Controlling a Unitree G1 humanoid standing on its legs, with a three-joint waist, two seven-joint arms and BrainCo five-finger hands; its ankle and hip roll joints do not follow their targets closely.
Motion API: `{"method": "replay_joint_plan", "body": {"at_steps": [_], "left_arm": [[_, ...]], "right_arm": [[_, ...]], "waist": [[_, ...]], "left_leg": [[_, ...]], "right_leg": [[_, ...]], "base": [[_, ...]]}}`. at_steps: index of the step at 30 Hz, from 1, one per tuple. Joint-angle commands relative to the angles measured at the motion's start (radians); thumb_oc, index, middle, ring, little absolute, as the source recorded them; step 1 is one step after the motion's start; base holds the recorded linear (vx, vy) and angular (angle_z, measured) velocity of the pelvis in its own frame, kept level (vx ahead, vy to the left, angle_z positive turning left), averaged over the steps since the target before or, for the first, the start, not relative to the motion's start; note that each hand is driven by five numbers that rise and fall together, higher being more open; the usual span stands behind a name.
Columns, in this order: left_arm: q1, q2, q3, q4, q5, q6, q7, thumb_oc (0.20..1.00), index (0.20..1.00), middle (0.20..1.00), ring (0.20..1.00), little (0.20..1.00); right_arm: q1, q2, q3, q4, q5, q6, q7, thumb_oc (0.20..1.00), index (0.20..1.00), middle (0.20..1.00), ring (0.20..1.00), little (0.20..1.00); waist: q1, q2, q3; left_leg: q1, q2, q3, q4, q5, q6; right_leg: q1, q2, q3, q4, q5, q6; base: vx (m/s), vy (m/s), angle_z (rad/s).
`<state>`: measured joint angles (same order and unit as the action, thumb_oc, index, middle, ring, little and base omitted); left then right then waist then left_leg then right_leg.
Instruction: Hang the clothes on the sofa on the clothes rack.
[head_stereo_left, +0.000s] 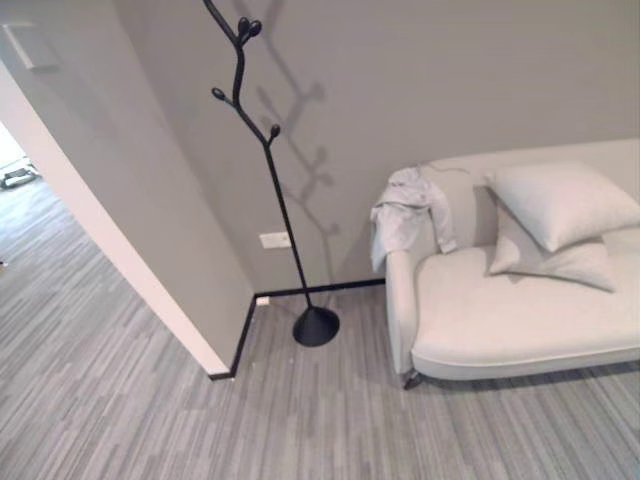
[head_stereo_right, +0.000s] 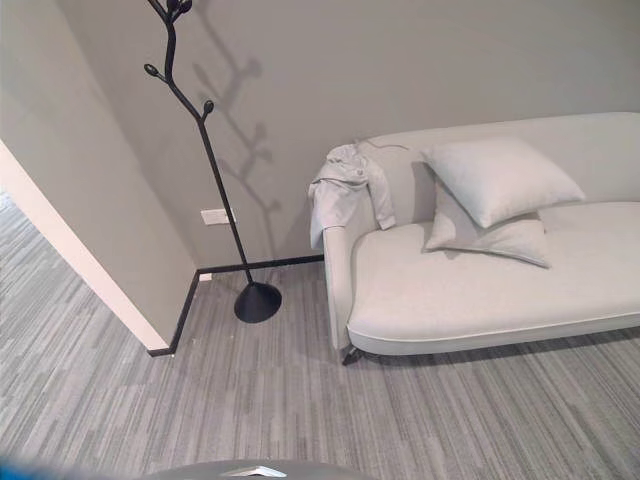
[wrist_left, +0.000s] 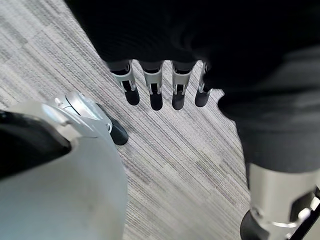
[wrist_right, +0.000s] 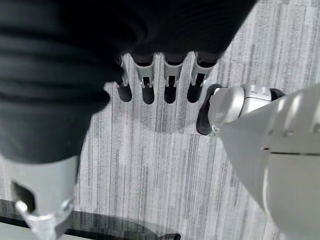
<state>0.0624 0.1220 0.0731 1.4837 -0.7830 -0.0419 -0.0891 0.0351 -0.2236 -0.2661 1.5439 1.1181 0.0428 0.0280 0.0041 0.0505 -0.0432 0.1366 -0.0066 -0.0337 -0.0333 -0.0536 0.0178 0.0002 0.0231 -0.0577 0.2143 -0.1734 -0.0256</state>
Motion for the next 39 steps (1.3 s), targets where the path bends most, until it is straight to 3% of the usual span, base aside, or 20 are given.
{"method": "replay_joint_plan", "body": {"at_steps": [1,18,39], "left_arm": [[-0.053,-0.007,0.033,0.019,0.005,-0.019,-0.01,1.0,1.0,1.0,1.0,1.0],[-0.059,-0.01,-0.041,0.016,0.081,-0.019,-0.054,1.0,1.0,1.0,1.0,1.0],[-0.065,0.001,-0.059,0.033,0.156,-0.018,-0.064,1.0,1.0,1.0,1.0,1.0]], "right_arm": [[-0.072,0.044,-0.005,0.068,-0.002,-0.003,0.001,1.0,1.0,1.0,1.0,1.0],[-0.075,0.062,0.175,0.035,-0.23,0.006,0.072,1.0,1.0,1.0,1.0,1.0],[-0.062,0.055,0.197,0.034,-0.279,0.006,0.103,1.0,1.0,1.0,1.0,1.0]], "waist": [[0.0,-0.051,0.003],[0.005,-0.055,0.011],[0.002,-0.055,0.015]], "left_leg": [[0.034,-0.033,-0.012,-0.053,-0.027,0.015],[0.032,-0.033,-0.014,-0.054,-0.026,0.016],[0.032,-0.032,-0.011,-0.054,-0.026,0.013]], "right_leg": [[0.155,-0.051,0.027,-0.285,0.159,0.087],[0.15,-0.053,0.026,-0.285,0.164,0.086],[0.149,-0.051,0.029,-0.293,0.166,0.086]], "base": [[0.0,0.0,0.0],[0.0,0.0,0.0],[0.0,0.0,0.0]]}}
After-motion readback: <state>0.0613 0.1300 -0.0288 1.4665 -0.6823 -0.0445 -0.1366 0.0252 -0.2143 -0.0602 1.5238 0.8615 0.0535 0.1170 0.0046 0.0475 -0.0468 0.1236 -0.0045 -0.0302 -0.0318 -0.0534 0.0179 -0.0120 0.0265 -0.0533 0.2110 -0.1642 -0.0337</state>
